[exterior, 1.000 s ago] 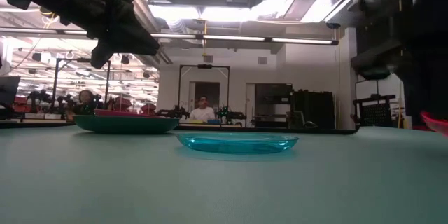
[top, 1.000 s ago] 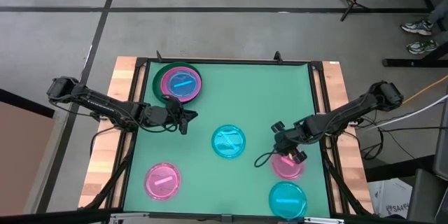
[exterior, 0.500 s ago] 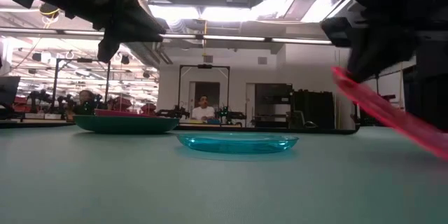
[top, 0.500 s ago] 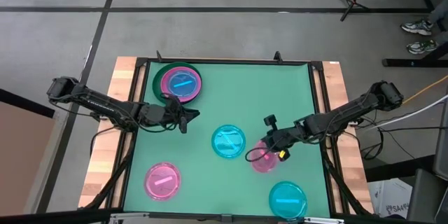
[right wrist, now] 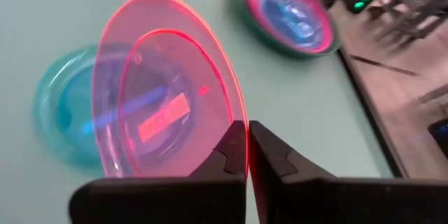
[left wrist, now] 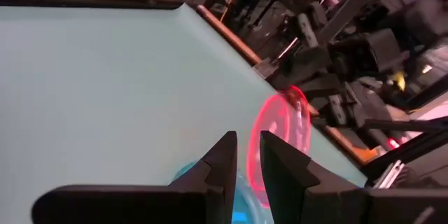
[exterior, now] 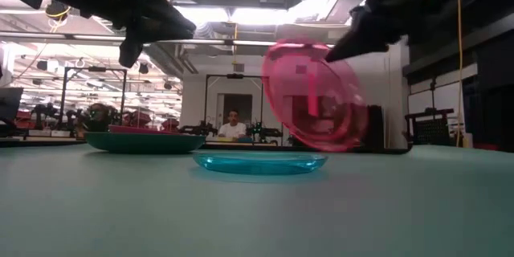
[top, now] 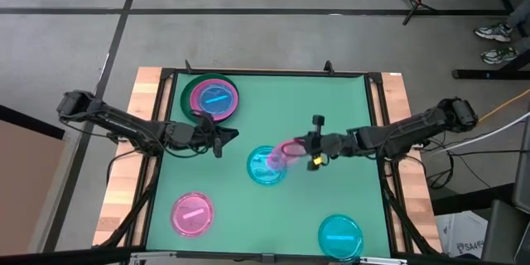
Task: Stack plastic plates
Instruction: Stack the right light pink plate on top of the blue plate
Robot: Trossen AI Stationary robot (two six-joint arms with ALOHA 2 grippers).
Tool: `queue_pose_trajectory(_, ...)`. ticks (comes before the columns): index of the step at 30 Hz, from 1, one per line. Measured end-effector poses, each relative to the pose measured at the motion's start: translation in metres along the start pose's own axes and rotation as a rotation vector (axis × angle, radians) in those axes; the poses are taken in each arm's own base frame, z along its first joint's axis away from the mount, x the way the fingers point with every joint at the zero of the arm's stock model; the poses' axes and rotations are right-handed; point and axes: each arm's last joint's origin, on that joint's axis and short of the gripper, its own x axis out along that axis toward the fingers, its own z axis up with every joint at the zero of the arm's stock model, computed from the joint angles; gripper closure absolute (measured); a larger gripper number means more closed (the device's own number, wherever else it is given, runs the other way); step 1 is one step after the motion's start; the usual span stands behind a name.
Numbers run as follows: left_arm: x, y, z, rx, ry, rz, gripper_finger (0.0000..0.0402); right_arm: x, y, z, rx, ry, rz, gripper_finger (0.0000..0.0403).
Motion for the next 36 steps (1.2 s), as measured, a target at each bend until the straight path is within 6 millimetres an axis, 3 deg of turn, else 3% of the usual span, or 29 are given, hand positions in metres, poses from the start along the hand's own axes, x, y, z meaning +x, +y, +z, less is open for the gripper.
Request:
queue_pose_trajectory(8, 0.018, -0.008, -0.007, 0.040, -0.063, -0.092, 0.0344, 0.008, -0.023, 0.007, 0.105, -0.082, -0.080, 0.0403)
queue_pose_trajectory(16, 0.035, -0.011, -0.017, 0.269, -0.144, -0.114, 0.0344, 0.013, -0.043, 0.007, 0.197, -0.103, -0.179, 0.0403)
queue_pose_trajectory(27, 0.062, -0.034, -0.007, 0.596, -0.249, 0.065, 0.0344, 0.015, -0.054, 0.008, 0.232, -0.118, -0.268, 0.0403)
queue_pose_trajectory(36, 0.077, -0.048, -0.001, 0.705, -0.292, 0.190, 0.0344, 0.015, -0.054, 0.009, 0.233, -0.122, -0.269, 0.0403)
